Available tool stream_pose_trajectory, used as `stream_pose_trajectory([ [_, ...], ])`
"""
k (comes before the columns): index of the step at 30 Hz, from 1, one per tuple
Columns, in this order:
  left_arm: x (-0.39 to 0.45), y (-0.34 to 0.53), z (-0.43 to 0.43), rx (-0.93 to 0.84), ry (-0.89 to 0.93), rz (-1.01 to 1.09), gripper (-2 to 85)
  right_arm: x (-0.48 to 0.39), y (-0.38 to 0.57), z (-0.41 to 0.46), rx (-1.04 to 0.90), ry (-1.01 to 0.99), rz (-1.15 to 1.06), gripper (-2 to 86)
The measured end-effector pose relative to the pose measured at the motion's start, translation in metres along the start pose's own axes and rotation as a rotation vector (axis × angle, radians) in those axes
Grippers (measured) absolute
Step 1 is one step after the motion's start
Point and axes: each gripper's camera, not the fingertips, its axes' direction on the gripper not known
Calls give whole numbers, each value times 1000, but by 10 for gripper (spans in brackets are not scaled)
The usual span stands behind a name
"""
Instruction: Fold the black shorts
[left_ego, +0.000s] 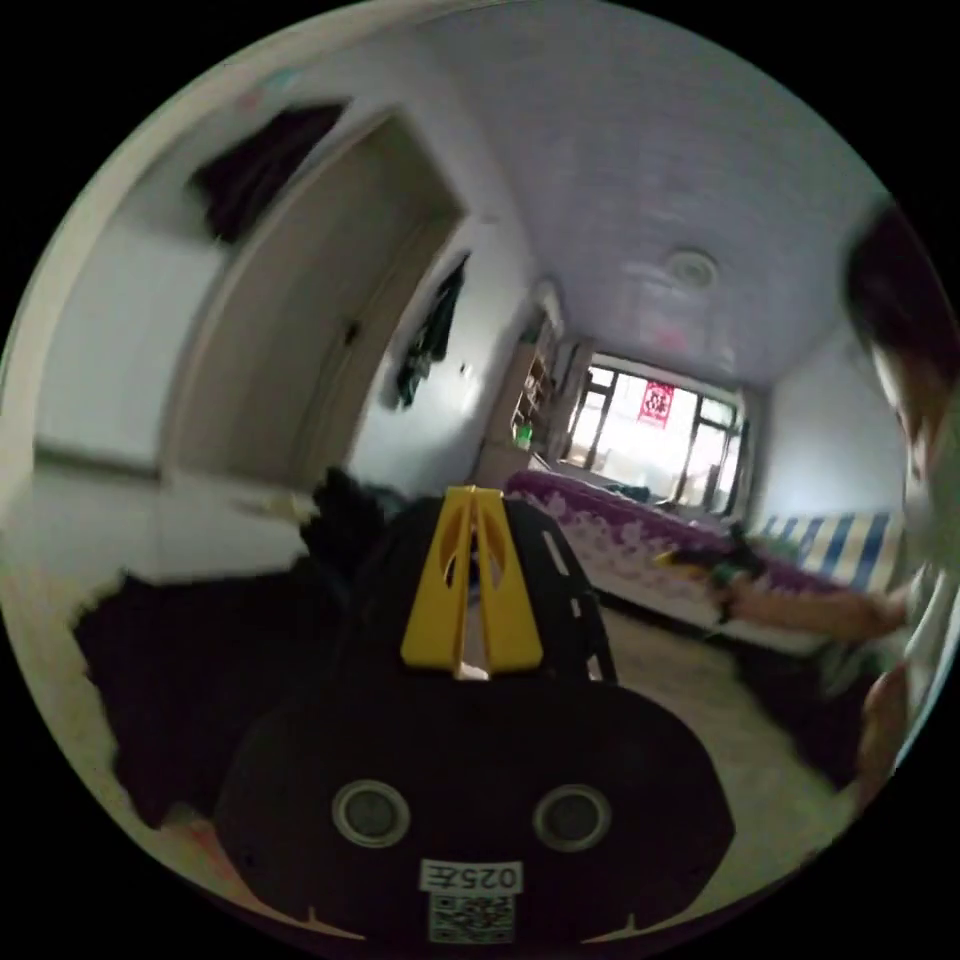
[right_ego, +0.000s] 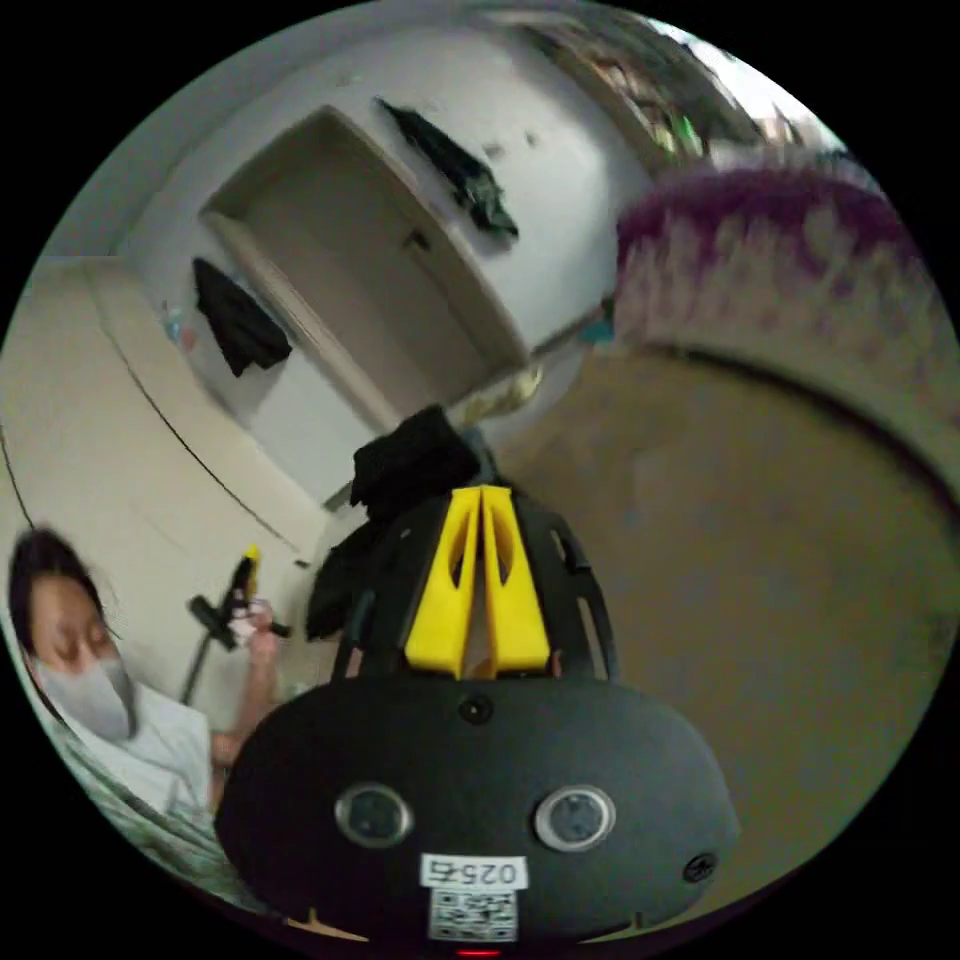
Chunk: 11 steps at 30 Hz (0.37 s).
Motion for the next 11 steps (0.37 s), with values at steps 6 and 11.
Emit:
stream_pose_trajectory([
  [6, 201, 19, -35, 377, -24, 368, -5, -177, 179, -295, 588, 696, -557, -8],
  [11, 339, 54, 60, -25, 562, 168, 15, -163, 335, -391, 586, 1167, -214, 2],
])
